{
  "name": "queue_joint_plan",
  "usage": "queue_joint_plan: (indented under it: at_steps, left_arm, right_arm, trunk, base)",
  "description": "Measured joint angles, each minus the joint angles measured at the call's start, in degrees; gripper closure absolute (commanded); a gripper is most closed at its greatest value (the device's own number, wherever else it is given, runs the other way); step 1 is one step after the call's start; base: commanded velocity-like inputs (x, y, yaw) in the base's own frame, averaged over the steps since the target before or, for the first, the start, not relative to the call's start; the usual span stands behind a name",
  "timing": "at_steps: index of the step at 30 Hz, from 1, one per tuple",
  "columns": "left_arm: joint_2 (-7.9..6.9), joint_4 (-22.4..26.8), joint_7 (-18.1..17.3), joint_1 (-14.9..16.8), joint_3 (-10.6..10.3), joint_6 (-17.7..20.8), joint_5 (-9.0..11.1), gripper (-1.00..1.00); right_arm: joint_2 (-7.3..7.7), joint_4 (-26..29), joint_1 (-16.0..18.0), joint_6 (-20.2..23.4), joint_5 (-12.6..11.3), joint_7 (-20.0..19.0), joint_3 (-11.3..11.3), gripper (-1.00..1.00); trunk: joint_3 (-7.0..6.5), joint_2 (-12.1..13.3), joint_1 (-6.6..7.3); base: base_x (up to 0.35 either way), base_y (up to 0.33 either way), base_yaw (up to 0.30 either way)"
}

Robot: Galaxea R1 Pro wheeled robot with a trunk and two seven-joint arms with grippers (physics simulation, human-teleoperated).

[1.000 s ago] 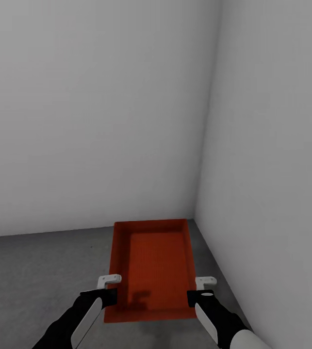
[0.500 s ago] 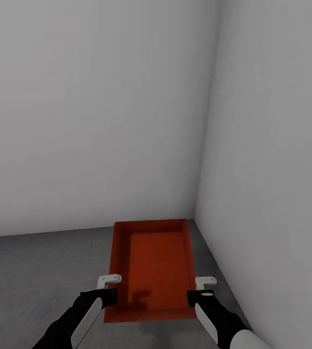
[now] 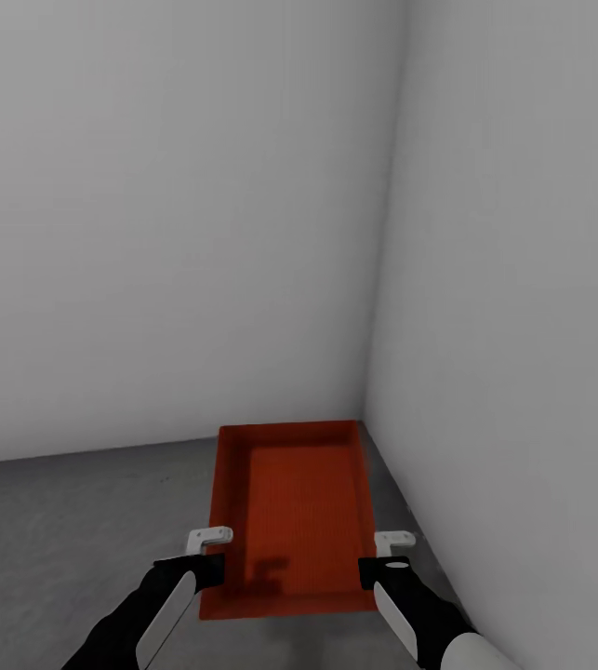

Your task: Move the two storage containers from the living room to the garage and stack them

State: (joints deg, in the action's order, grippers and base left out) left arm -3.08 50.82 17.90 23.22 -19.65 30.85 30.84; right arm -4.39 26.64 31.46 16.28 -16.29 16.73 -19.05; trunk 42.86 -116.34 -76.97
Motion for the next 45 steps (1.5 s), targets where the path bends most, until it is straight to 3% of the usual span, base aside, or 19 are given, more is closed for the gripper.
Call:
queue_joint_plan:
  at_steps: [21,45]
  left_arm:
    - [-0.01,0.0,0.01,-0.01,0.0,-0.02,0.01,1.0]
    - [-0.01,0.0,0.01,-0.01,0.01,0.01,0.03,1.0]
  right_arm:
    - [0.0,-0.02,0.01,-0.02,-0.02,0.01,-0.02,1.0]
    - [-0.01,-0.03,0.01,-0.02,-0.06,0.01,-0.05,1.0]
  trunk:
    - [-0.56,0.0,0.0]
    - [-0.43,0.0,0.02]
  base:
    - [0.068,0.059,-0.098]
    - [0.038,0.014,-0.005]
